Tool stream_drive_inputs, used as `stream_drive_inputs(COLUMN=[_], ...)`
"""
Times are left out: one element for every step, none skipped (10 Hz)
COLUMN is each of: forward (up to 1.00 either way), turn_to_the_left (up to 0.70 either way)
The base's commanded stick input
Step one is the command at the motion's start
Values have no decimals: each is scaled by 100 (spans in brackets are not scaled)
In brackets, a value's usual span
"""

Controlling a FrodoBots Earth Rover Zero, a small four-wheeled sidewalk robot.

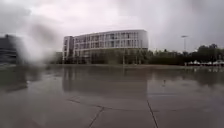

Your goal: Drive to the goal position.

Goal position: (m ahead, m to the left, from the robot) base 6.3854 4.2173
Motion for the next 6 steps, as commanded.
stream_drive_inputs(forward=[0,18,57,70,70,70], turn_to_the_left=[22,3,0,0,0,0])
